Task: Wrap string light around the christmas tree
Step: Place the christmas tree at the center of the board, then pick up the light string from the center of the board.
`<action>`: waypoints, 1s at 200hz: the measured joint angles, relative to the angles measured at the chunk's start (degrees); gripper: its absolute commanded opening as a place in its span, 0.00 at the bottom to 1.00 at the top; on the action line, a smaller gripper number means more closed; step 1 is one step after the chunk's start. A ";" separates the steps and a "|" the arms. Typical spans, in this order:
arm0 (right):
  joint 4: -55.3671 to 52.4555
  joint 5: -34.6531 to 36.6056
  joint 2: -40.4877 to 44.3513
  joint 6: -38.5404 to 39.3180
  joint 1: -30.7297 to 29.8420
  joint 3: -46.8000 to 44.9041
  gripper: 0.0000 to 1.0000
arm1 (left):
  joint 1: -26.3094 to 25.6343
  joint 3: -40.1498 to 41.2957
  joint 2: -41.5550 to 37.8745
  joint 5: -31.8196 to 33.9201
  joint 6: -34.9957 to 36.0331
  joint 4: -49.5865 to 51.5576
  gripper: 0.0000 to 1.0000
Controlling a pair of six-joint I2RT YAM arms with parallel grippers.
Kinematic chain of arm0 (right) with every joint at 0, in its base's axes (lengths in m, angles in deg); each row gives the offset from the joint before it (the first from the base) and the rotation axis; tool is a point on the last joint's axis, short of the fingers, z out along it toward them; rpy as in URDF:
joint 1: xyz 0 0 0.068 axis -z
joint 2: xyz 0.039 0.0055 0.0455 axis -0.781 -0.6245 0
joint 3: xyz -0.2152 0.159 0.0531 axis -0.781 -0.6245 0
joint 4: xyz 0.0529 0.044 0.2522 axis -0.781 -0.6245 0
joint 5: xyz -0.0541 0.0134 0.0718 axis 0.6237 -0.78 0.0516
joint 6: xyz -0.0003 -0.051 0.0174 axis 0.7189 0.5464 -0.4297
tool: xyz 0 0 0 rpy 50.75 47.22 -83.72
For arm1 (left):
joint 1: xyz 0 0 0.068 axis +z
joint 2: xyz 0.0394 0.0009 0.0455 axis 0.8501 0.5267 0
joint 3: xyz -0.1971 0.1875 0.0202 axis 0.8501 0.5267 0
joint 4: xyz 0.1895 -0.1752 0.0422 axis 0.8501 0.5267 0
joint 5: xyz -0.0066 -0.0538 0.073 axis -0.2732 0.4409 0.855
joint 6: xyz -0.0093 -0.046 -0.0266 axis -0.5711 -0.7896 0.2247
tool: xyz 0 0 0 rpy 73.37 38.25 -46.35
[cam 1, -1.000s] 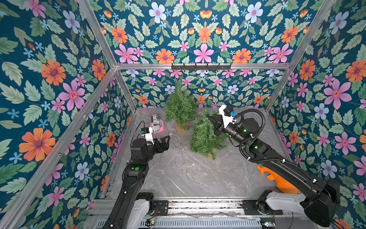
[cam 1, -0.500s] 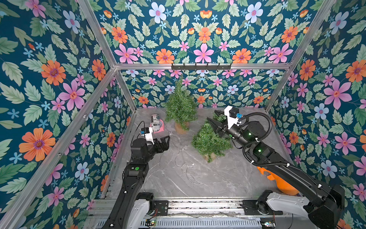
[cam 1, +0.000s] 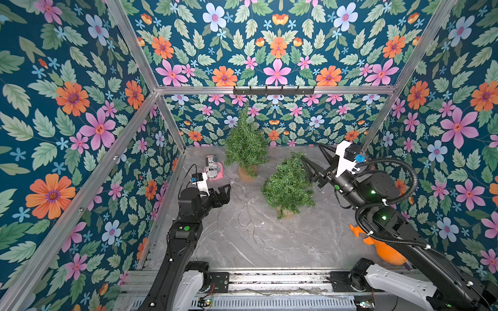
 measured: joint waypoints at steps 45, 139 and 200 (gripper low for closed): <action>-4.57 7.26 6.56 -5.66 0.00 0.50 0.75 | 0.00 -0.02 0.11 0.46 0.02 0.02 0.95; -19.41 -7.43 -5.57 -36.65 37.97 -4.02 0.49 | 0.00 -0.24 1.90 1.25 0.04 0.07 0.95; -7.76 -28.79 -28.35 -52.74 42.64 -12.07 0.48 | 0.04 -0.55 2.51 1.46 0.48 0.26 0.95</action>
